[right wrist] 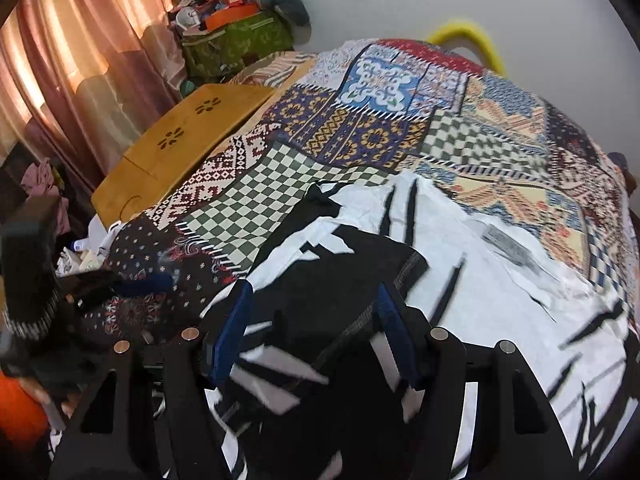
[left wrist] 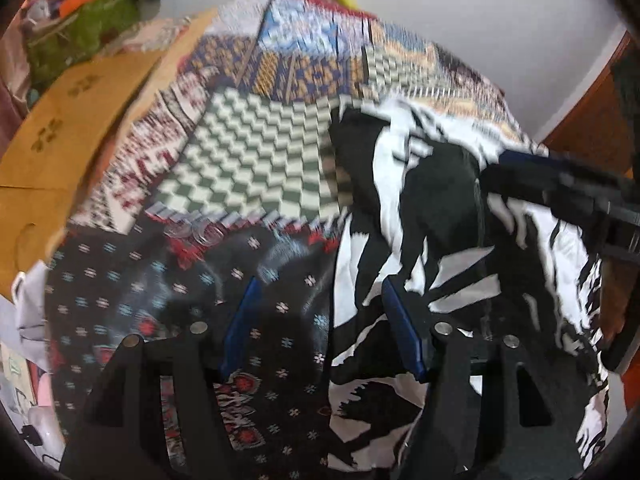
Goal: Fold small clothes
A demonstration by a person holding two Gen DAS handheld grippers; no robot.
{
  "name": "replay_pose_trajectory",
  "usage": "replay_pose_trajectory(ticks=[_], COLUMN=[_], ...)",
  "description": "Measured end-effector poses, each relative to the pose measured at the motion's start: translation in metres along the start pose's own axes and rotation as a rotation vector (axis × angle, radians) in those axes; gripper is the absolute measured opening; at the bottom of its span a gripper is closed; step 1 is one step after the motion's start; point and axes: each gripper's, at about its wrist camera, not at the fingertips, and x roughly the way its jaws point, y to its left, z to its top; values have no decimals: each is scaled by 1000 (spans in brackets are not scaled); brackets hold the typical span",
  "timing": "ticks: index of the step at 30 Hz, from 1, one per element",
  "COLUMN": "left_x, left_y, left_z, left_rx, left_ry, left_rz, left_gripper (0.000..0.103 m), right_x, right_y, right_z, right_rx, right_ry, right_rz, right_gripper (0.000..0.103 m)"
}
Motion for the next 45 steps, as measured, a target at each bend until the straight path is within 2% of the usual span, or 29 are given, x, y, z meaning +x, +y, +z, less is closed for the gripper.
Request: replay_pose_trajectory(ticks=[5,10,12,18,23,27,29,32,34,36,39,41,45], left_x=[16,16,15,10,5,-4,-17,-34,-37,-30,-7,10,16], left_y=[-2,-2,0,8,12,12,6,-6,-18,-28,-38,-39,-36], left_z=[-4,-12,-16,-25,-32,-32,-30,-21,-13,-6,-3,-4,-10], left_rx=[14,67,79,72,59,53,64,49,43,52,57,52,57], left_ry=[19,-20,-21,-12,-2,5,-31,-94,-115,-101,-44,3,5], left_rz=[27,114,119,151,185,207,210,146,100,94,113,131,150], left_gripper=[63,66,66,68,68,65,65,65,66,67,67,67,79], right_x=[33,68,66,62,56,40,24,1,-4,-1,15,20,13], right_y=[5,-1,-5,-7,-13,-16,-14,-4,2,4,-3,-16,-22], right_z=[13,11,8,6,6,2,-3,-14,-22,-28,-35,-40,-46], right_rx=[-25,-74,-89,-145,-138,-94,-78,-66,-59,-68,-106,-95,-125], right_ry=[39,103,76,57,67,69,54,10,0,8,40,50,32], right_rz=[51,-80,-87,-241,-274,-251,-200,-87,-41,-46,-141,-151,-174], right_gripper=[60,59,58,57,57,60,60,61,68,69,69,69,69])
